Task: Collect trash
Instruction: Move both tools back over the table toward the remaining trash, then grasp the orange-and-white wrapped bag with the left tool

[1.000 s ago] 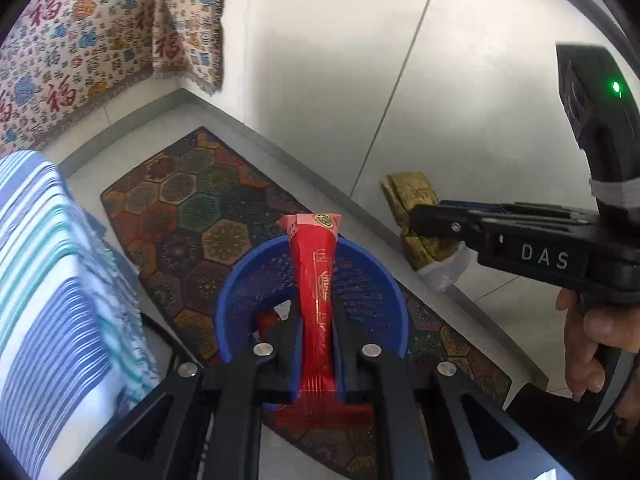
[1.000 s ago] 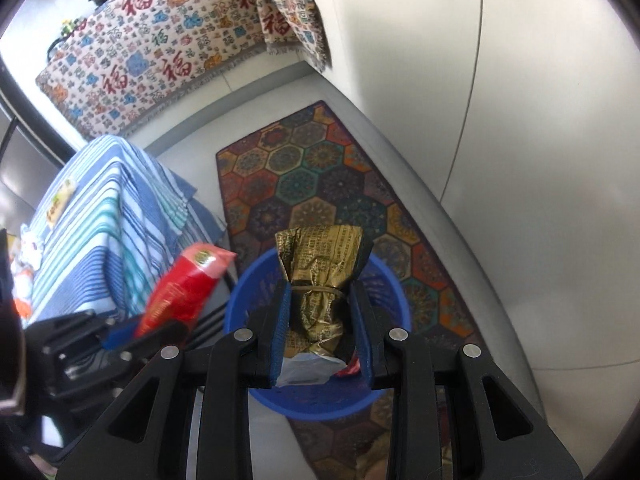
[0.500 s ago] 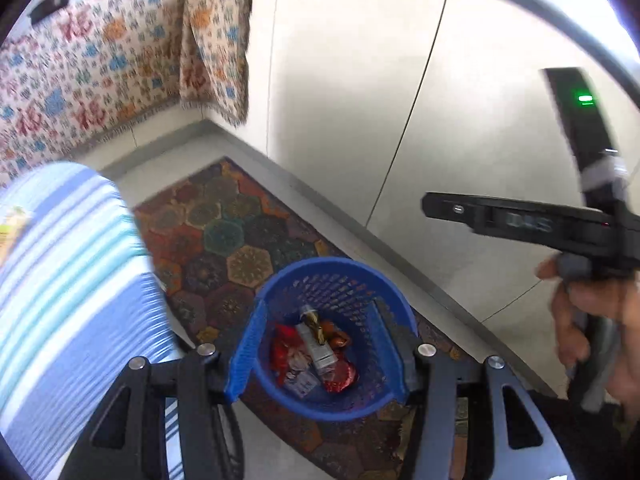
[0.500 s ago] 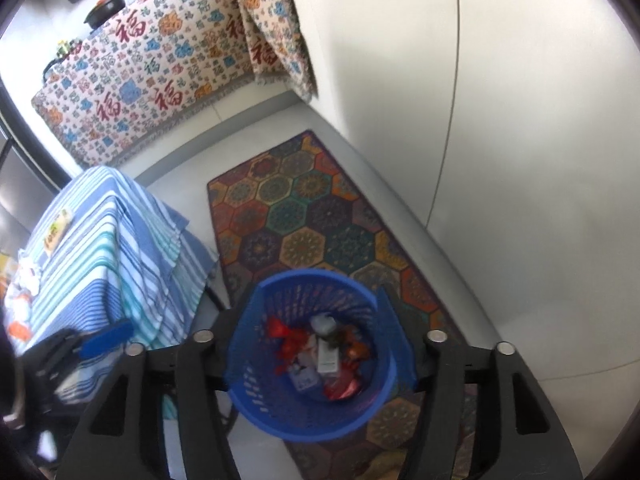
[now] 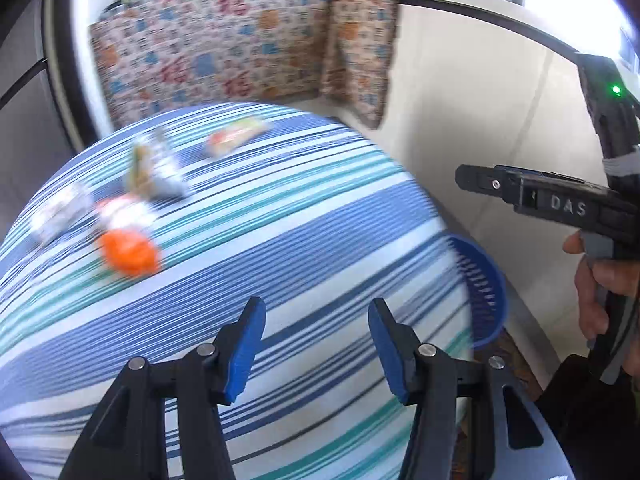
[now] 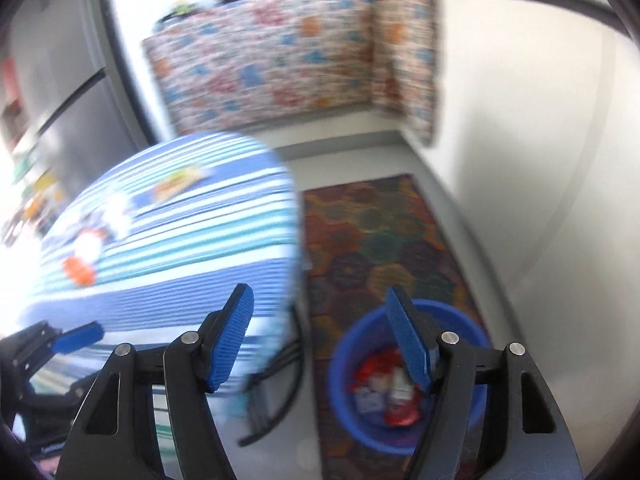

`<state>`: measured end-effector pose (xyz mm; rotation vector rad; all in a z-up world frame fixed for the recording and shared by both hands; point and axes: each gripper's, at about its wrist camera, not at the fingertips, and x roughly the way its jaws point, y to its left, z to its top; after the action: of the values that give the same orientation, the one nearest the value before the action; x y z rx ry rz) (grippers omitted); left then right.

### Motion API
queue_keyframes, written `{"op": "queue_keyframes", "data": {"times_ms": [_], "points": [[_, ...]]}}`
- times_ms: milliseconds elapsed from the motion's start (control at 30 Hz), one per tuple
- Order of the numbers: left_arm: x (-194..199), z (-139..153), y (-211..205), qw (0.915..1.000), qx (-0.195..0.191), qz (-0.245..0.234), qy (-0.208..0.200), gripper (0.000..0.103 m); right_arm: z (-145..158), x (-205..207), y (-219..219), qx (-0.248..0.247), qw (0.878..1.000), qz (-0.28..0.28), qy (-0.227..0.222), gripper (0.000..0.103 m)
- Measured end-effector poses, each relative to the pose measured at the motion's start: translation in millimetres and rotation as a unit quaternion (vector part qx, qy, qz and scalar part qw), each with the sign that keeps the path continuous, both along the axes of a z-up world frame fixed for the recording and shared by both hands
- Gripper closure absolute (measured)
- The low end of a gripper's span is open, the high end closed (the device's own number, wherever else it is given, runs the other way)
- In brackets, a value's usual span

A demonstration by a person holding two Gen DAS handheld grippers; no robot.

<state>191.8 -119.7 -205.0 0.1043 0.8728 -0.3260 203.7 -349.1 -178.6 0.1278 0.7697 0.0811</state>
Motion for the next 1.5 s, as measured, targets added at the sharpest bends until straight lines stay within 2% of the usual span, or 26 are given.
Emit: {"op": "queue_keyframes", "data": {"times_ms": [167, 333, 400, 467, 633, 833, 900, 967, 1100, 1333, 1500], "points": [[-1, 0, 56, 0.9980, 0.002, 0.063, -0.001, 0.048, -16, 20, 80, -0.015, 0.994, 0.108, 0.016, 0.032], [18, 10, 94, 0.9950, -0.013, 0.099, -0.002, 0.048, -42, 35, 129, -0.046, 0.985, 0.161, 0.050, 0.032], [28, 16, 101, 0.9945, -0.025, 0.102, 0.001, 0.047, -45, 35, 141, -0.072, 0.982, 0.170, 0.042, 0.029], [46, 20, 105, 0.9943, -0.030, 0.102, 0.007, 0.036, -45, 36, 144, -0.071, 0.981, 0.177, 0.039, 0.027], [92, 22, 100, 0.9945, -0.036, 0.094, 0.029, 0.035, -47, 40, 147, -0.071, 0.981, 0.175, 0.036, 0.025], [130, -3, 98, 0.9889, 0.022, 0.133, 0.064, 0.035, -46, 34, 150, -0.071, 0.982, 0.174, 0.035, 0.024], [129, -5, 101, 0.9889, 0.026, 0.135, 0.058, 0.035, -46, 34, 150, -0.072, 0.981, 0.174, 0.035, 0.024], [123, -2, 107, 0.9906, 0.010, 0.127, 0.048, 0.045, -46, 33, 149, -0.072, 0.981, 0.175, 0.035, 0.024], [106, 2, 122, 0.9933, 0.002, 0.109, 0.037, 0.046, -47, 33, 149, -0.071, 0.982, 0.173, 0.034, 0.022], [64, 15, 155, 0.9990, 0.017, 0.033, 0.025, 0.045, -48, 31, 146, -0.070, 0.983, 0.168, 0.032, 0.021], [55, 3, 161, 0.9987, 0.033, 0.033, 0.022, 0.043, -46, 38, 147, -0.063, 0.984, 0.161, 0.040, 0.019]]}}
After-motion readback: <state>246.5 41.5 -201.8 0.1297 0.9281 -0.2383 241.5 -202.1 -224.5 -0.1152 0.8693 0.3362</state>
